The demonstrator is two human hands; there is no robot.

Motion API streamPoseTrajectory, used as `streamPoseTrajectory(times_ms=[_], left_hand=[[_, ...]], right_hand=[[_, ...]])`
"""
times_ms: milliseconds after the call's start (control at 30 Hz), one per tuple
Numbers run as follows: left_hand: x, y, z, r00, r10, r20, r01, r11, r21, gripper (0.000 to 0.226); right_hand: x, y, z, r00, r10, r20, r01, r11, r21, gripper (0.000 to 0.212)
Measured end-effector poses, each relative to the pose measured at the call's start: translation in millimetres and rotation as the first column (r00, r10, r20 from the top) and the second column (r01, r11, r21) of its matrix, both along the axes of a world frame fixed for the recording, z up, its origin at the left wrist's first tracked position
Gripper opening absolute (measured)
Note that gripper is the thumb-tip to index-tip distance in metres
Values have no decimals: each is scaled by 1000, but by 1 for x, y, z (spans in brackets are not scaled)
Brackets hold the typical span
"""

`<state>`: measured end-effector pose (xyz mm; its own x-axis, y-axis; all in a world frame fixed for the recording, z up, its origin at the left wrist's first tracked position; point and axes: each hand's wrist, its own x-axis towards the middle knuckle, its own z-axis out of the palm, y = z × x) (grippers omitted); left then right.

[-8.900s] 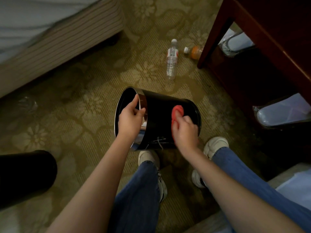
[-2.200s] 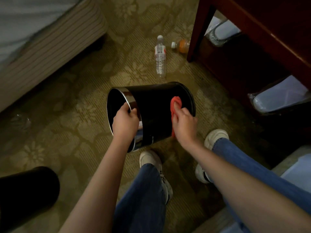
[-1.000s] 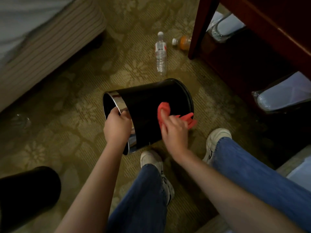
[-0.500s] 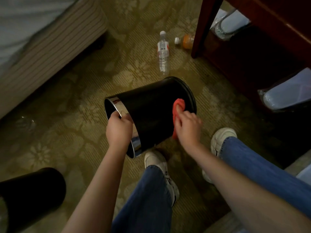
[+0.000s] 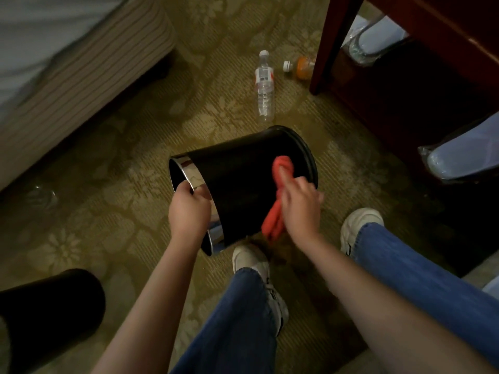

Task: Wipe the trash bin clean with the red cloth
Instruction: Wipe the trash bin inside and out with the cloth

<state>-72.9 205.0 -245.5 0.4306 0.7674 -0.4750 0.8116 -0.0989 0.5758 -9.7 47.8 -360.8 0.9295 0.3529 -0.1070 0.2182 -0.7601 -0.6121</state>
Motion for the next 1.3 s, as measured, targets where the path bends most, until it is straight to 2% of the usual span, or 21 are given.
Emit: streamPoseTrajectory(times_ms=[67, 167, 267, 367, 500, 667, 800, 933, 1000, 1100, 1200, 1300], left_hand=[[4, -6, 2, 1000, -25, 14, 25, 1000, 15, 12], [16, -18, 3, 998, -62, 8, 62, 995, 72, 18], [25, -19, 3, 997, -69, -21, 71, 993, 97, 18], [21, -14, 3, 996, -76, -49, 81, 992, 100, 18], [15, -8, 3, 996, -88, -34, 90, 993, 74, 17], [3, -2, 1, 997, -69, -20, 70, 997, 30, 13], [2, -2, 2, 997, -58, -41, 60, 997, 48, 10], [2, -3, 4, 998, -43, -41, 45, 998, 43, 12], [2, -1, 4, 998, -52, -42, 54, 998, 44, 15], [-2, 1, 4, 998, -60, -14, 60, 998, 12, 13], [-5, 1, 2, 998, -62, 1, 62, 998, -11, 18], [1, -6, 6, 995, -97, 15, 97, 995, 2, 16]], right_hand=[[17, -12, -10, 988, -121, -99, 117, 992, -51, 47], [15, -10, -5, 988, -149, -47, 144, 986, -84, 45], [-17, 13, 20, 995, 22, 101, -26, 999, 37, 49], [-44, 47, 45, 963, 169, 211, -206, 964, 169, 47], [-39, 48, 39, 918, 264, 296, -306, 946, 108, 45], [-4, 20, 10, 992, 58, 110, -58, 998, -9, 44], [6, 19, 12, 998, 10, 60, -6, 998, -57, 43], [-35, 51, 41, 941, 256, 223, -266, 964, 15, 46], [-54, 67, 49, 914, 297, 277, -333, 939, 92, 44], [-42, 62, 42, 884, 346, 314, -372, 928, 26, 48], [1, 40, 30, 970, 194, 146, -186, 980, -65, 47], [39, 14, 15, 998, 68, -16, -70, 976, -205, 46]])
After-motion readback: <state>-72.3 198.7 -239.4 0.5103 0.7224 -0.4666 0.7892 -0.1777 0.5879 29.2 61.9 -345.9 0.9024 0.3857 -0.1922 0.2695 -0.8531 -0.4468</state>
